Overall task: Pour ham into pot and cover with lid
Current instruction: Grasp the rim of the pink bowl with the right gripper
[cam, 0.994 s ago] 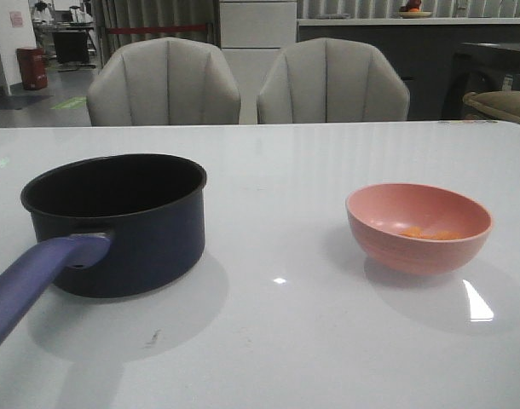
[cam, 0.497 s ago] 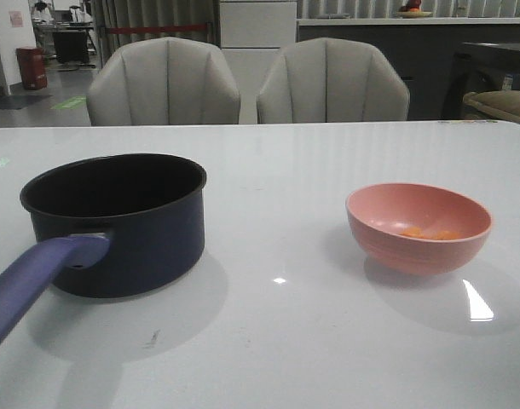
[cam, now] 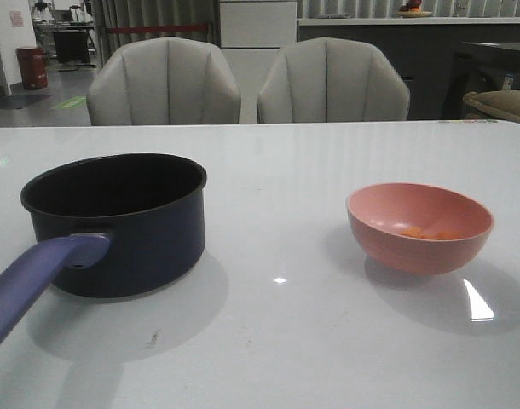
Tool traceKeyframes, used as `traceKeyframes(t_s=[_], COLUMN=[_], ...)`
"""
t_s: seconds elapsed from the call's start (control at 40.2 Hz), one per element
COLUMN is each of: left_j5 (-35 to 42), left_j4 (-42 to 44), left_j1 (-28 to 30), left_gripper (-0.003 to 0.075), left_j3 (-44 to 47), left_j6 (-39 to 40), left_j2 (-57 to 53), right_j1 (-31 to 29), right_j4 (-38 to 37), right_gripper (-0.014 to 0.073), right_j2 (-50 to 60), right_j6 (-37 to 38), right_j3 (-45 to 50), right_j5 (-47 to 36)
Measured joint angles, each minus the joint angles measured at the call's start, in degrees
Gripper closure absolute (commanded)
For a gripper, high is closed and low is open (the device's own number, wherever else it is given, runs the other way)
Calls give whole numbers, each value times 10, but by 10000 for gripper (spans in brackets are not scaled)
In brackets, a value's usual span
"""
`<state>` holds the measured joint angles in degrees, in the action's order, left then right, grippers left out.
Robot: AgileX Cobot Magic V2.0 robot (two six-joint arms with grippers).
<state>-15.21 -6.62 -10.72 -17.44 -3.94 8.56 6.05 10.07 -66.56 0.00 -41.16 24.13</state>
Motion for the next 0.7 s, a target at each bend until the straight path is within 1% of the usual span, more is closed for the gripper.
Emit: traceKeyframes(t_s=[0.174,0.323,0.497,0.547,0.621,0.696], left_j5=[0,0,0,0,-1,-1], left_j4=[0,0,0,0,0,0], left_j1=[0,0,0,0,0,0], left_gripper=[150,150,150,150,150,150], left_j3=[0,0,0,0,0,0], left_j6=[0,0,0,0,0,0], left_j2=[0,0,0,0,0,0], right_j1=[0,0,0,0,0,0], right_j4=[42,47,48,48,48,48], right_gripper=[145,145,151,168,223,330], right_j2=[-129,-220,-296,-314,-337,-357], right_j6=[0,-3,-4,-4,-5,-5], right_j3=[-92,-158,-209,-220,-233,-243], right_j5=[61,92,109,109,111,111])
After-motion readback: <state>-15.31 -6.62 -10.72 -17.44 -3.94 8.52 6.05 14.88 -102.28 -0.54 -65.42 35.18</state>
